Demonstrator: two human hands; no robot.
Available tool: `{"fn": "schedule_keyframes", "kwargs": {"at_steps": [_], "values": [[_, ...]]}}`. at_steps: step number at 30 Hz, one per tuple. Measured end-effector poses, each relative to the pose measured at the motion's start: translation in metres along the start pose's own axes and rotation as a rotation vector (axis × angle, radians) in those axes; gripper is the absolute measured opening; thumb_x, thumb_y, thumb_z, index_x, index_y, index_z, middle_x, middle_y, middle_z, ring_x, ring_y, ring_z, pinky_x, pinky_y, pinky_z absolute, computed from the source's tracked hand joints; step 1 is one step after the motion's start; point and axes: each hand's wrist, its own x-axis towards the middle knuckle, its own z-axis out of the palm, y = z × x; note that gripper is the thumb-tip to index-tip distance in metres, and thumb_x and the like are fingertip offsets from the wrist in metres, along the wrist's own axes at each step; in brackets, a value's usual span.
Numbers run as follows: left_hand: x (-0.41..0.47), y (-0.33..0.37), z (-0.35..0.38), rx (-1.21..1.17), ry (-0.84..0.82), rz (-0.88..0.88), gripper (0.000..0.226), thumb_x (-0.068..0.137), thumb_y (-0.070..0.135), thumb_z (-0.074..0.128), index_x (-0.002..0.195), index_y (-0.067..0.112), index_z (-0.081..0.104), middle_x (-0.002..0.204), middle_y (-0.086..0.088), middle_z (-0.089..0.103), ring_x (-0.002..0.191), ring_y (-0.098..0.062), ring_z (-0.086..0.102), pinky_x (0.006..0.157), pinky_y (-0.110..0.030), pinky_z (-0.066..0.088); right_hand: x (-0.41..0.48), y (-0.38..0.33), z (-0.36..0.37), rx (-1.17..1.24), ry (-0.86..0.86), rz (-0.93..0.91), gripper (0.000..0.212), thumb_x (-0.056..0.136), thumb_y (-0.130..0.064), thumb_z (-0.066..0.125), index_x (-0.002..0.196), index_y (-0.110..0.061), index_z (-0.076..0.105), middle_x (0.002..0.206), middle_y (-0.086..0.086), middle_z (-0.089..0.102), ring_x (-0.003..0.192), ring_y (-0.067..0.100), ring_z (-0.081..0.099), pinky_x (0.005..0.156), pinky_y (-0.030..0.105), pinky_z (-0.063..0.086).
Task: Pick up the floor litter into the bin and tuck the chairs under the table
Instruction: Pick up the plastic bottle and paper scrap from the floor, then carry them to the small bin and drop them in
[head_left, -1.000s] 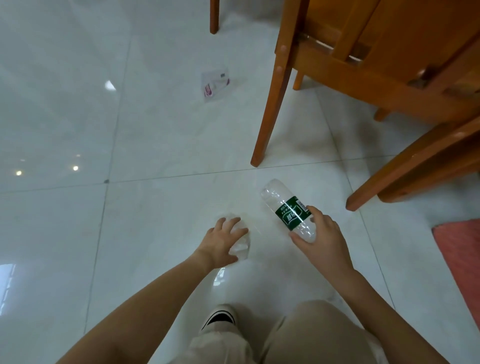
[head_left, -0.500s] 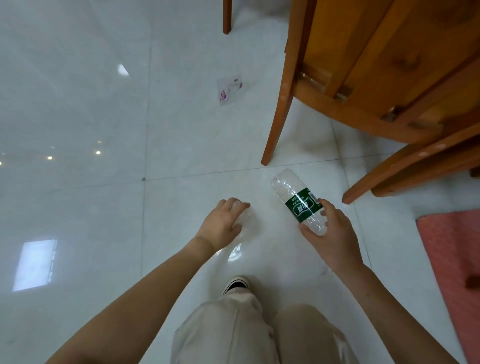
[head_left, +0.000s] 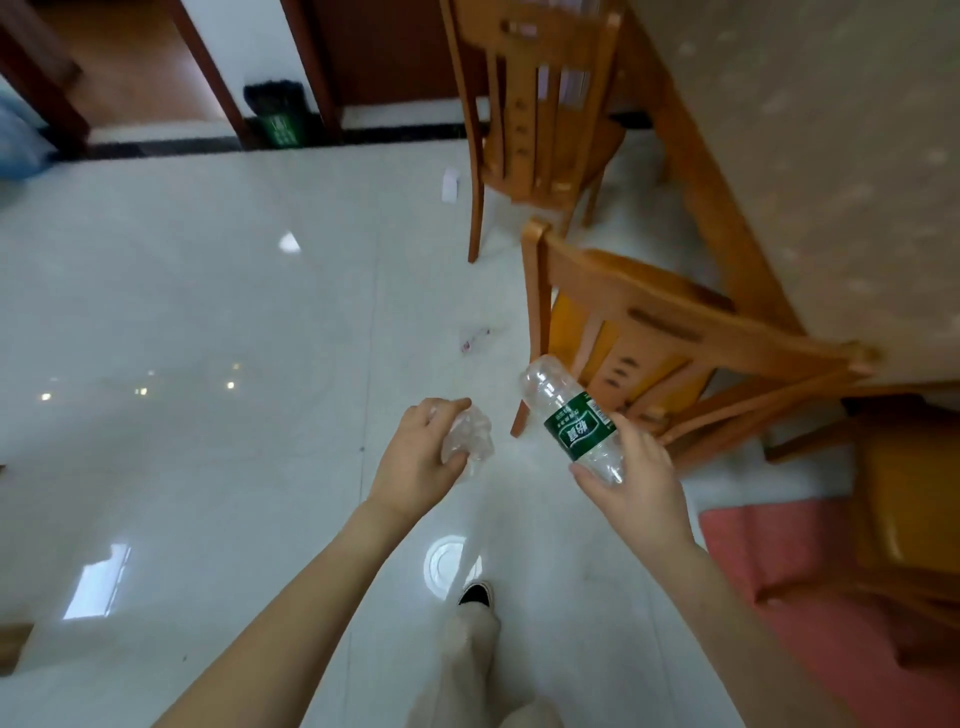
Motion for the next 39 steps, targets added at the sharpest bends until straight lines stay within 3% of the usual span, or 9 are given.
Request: {"fn": "schedule_keyframes", "kwargs": {"at_steps": [7, 13, 16, 21, 25, 33, 39], "values": [[-0.057, 0.130, -0.136, 0.000, 0.161, 0.160, 0.055, 0.074, 0.009, 0.062, 0.128, 0.017, 0.053, 0.115, -0.003, 0.056, 0.109, -0.026, 0.050, 0.089, -0.036, 0.046, -0.059, -0.117, -0.131, -0.075, 0.078, -0.156, 0.069, 0.080, -0.046, 0.072, 0.138, -0.030, 0.040, 0.120, -0.006, 0.054, 0.110, 0.017, 0.048, 0.083, 0.028, 0.041], [-0.123, 0.159, -0.172, 0.002, 0.319, 0.135, 0.054, 0.073, 0.009, 0.064, 0.126, 0.017, 0.056, 0.113, -0.002, 0.056, 0.104, -0.023, 0.051, 0.087, -0.028, 0.042, -0.111, -0.147, -0.152, -0.088, 0.095, -0.251, 0.070, 0.081, -0.054, 0.069, 0.140, -0.037, 0.035, 0.124, -0.010, 0.053, 0.111, 0.010, 0.047, 0.085, 0.029, 0.049], [-0.163, 0.146, -0.164, -0.003, 0.315, 0.056, 0.053, 0.074, 0.011, 0.064, 0.126, 0.021, 0.055, 0.114, 0.002, 0.055, 0.105, -0.020, 0.050, 0.087, -0.026, 0.041, -0.141, -0.146, -0.134, -0.053, 0.052, -0.240, 0.071, 0.081, -0.053, 0.070, 0.140, -0.036, 0.036, 0.124, -0.009, 0.053, 0.111, 0.010, 0.047, 0.087, 0.031, 0.050], [-0.203, 0.121, -0.164, -0.014, 0.276, -0.019, 0.052, 0.074, 0.012, 0.061, 0.124, 0.025, 0.054, 0.112, 0.006, 0.054, 0.106, -0.015, 0.048, 0.086, -0.021, 0.040, -0.165, -0.160, -0.101, 0.002, 0.000, -0.246, 0.068, 0.081, -0.051, 0.071, 0.139, -0.034, 0.040, 0.123, -0.010, 0.055, 0.109, 0.008, 0.047, 0.086, 0.024, 0.042], [-0.202, 0.093, -0.184, -0.026, 0.320, -0.061, 0.051, 0.073, 0.013, 0.059, 0.122, 0.024, 0.055, 0.107, 0.007, 0.054, 0.104, -0.017, 0.049, 0.086, -0.025, 0.042, -0.155, -0.189, -0.078, -0.020, -0.053, -0.273, 0.070, 0.081, -0.048, 0.071, 0.140, -0.033, 0.039, 0.114, -0.013, 0.051, 0.102, 0.005, 0.041, 0.080, 0.023, 0.039], [-0.197, -0.015, -0.253, 0.015, 0.377, -0.186, 0.049, 0.075, 0.012, 0.057, 0.122, 0.023, 0.055, 0.112, 0.007, 0.054, 0.107, -0.014, 0.047, 0.085, -0.023, 0.041, -0.096, -0.279, 0.025, -0.008, -0.153, -0.337, 0.073, 0.078, -0.046, 0.072, 0.142, -0.030, 0.040, 0.118, -0.006, 0.056, 0.110, 0.016, 0.049, 0.089, 0.033, 0.045], [-0.176, -0.115, -0.343, 0.068, 0.426, -0.296, 0.049, 0.075, 0.012, 0.058, 0.122, 0.025, 0.055, 0.113, 0.007, 0.054, 0.110, -0.013, 0.046, 0.084, -0.026, 0.043, -0.044, -0.379, 0.118, 0.032, -0.226, -0.380, 0.071, 0.078, -0.048, 0.071, 0.140, -0.036, 0.039, 0.115, -0.009, 0.055, 0.110, 0.014, 0.049, 0.084, 0.031, 0.044]]}}
